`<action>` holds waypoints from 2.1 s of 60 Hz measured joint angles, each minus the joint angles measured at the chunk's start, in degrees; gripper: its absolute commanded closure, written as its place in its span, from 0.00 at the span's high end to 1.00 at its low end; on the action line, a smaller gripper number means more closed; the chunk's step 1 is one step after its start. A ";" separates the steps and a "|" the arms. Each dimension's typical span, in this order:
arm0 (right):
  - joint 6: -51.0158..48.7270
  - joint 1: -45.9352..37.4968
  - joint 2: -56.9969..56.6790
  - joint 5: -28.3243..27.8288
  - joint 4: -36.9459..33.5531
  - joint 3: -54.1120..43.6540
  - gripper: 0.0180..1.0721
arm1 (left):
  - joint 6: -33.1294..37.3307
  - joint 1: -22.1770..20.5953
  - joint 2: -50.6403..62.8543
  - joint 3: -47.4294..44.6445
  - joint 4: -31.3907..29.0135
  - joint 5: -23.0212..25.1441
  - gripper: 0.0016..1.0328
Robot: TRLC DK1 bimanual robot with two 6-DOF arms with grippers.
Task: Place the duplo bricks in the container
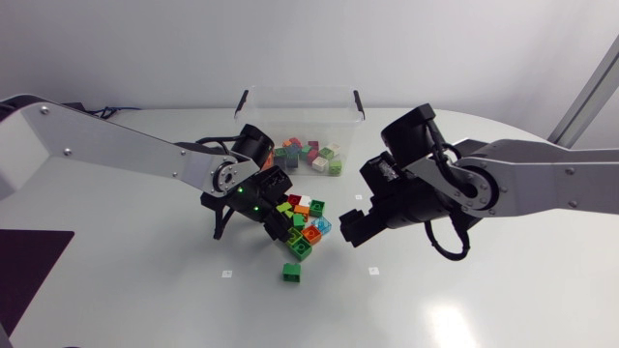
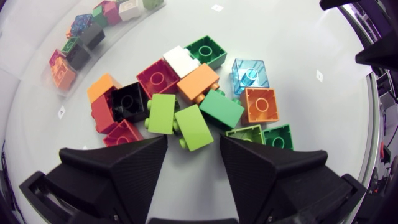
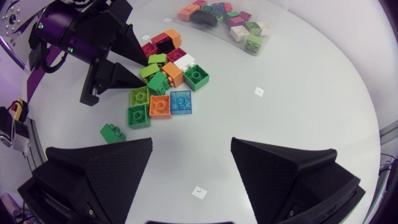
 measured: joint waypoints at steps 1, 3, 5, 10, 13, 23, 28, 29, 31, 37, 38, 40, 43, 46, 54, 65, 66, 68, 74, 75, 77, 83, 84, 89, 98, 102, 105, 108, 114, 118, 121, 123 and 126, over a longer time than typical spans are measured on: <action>0.00 0.02 0.00 0.00 0.00 0.00 0.87 | -0.09 -0.02 0.00 0.00 0.15 0.02 0.58; 0.00 0.00 0.00 0.00 0.00 0.00 0.87 | -0.11 -0.09 0.00 0.07 0.33 0.09 0.58; 0.00 0.02 0.00 0.00 0.00 0.00 0.87 | -0.35 -0.17 0.00 0.11 0.55 0.09 0.58; 0.00 0.11 0.00 0.00 0.00 0.00 0.87 | -1.18 -0.20 0.09 0.52 0.85 0.09 0.58; 0.00 0.11 0.00 0.00 0.00 0.00 0.87 | -1.38 -0.20 0.22 0.87 1.03 0.09 0.58; 0.00 0.11 0.00 0.17 0.00 0.00 0.87 | -1.64 -0.31 1.79 1.95 1.99 -0.39 0.43; 0.00 0.11 0.00 0.17 0.00 0.00 0.87 | -1.81 -0.42 2.19 1.95 1.99 -0.52 0.30; 0.00 0.11 0.00 0.17 0.00 0.00 0.87 | -1.84 -0.42 2.21 1.95 1.99 -0.52 0.28; 0.00 0.11 0.00 0.17 0.00 0.00 0.87 | -1.84 -0.48 2.25 1.95 1.99 -0.52 0.25; 0.00 0.11 0.24 0.17 0.00 0.07 0.87 | -1.81 -0.59 2.25 1.88 1.97 -0.52 0.24; 0.00 0.11 0.37 0.17 0.02 0.09 0.87 | -1.84 -0.61 2.25 1.84 1.99 -0.52 0.24; 0.00 0.11 0.83 0.22 0.02 0.24 0.87 | -1.81 -0.61 2.23 1.64 2.01 -0.52 0.24; 0.00 0.33 1.84 0.22 0.00 0.55 0.87 | -1.77 -0.61 1.84 1.03 2.08 -0.52 0.24; 0.00 0.57 3.26 0.35 0.00 1.11 0.87 | -1.73 -0.46 1.09 0.15 1.95 -0.52 0.24; 0.04 1.51 8.39 0.72 -0.07 3.89 0.87 | -0.55 0.70 -1.77 -3.02 0.83 -0.55 0.24; 0.50 2.97 15.93 3.61 -2.12 10.69 0.87 | 2.29 2.21 -6.01 -7.50 0.55 -0.55 0.24; 0.50 3.02 16.61 3.74 -2.29 11.32 0.87 | 2.43 2.27 -6.32 -7.87 0.42 -0.57 0.24; 0.70 3.02 17.94 4.15 -2.71 12.63 0.87 | 3.04 2.27 -6.84 -8.61 0.24 -0.55 0.23; 0.92 2.95 21.38 5.11 -4.55 15.85 0.87 | 3.69 2.32 -7.96 -10.25 0.02 -0.55 0.23; 0.94 2.95 22.01 5.22 -4.87 16.48 0.87 | 3.85 2.32 -8.20 -10.58 0.02 -0.55 0.23; 1.14 2.95 23.02 5.64 -5.35 17.33 0.86 | 4.00 2.32 -8.55 -11.04 -0.07 -0.55 0.24; 1.57 2.91 26.45 6.88 -8.07 20.87 0.86 | 5.01 2.32 -10.27 -12.52 -0.85 -0.55 0.23; 1.73 2.91 26.91 7.17 -8.48 21.33 0.86 | 5.14 2.32 -10.62 -12.72 -0.85 -0.55 0.23; 1.81 2.91 28.55 7.98 -9.77 23.28 0.86 | 5.40 2.43 -12.02 -13.55 -0.83 -0.52 0.23; 1.99 3.67 30.36 8.28 -11.02 25.38 0.86 | 6.10 2.82 -13.81 -15.32 -0.83 -0.55 0.23; 2.08 4.68 30.56 8.90 -11.45 25.92 0.86 | 6.27 3.06 -14.45 -16.24 -0.85 -0.55 0.23; 2.23 5.33 30.58 9.05 -11.87 26.47 0.86 | 6.27 3.13 -14.67 -16.44 -0.85 -0.55 0.23; 2.29 5.77 30.75 9.18 -12.35 27.19 0.86 | 6.27 3.23 -14.91 -16.50 -0.85 -0.55 0.23; 3.04 6.36 31.54 9.94 -12.94 28.89 0.86 | 6.27 3.34 -15.47 -16.50 -0.83 -0.55 0.23; 3.52 6.40 32.46 10.75 -13.73 30.03 0.86 | 6.27 3.39 -15.89 -16.50 -0.83 -0.55 0.23; 3.87 6.43 33.24 11.10 -14.19 30.73 0.86 | 6.27 3.41 -16.22 -16.50 -0.85 -0.55 0.23; 4.13 6.36 33.77 11.21 -14.45 31.17 0.86 | 6.27 3.45 -16.65 -16.50 -0.85 -0.55 0.23; 4.50 6.32 34.42 11.34 -15.26 31.65 0.83 | 6.27 3.54 -17.27 -16.50 -0.85 -0.55 0.23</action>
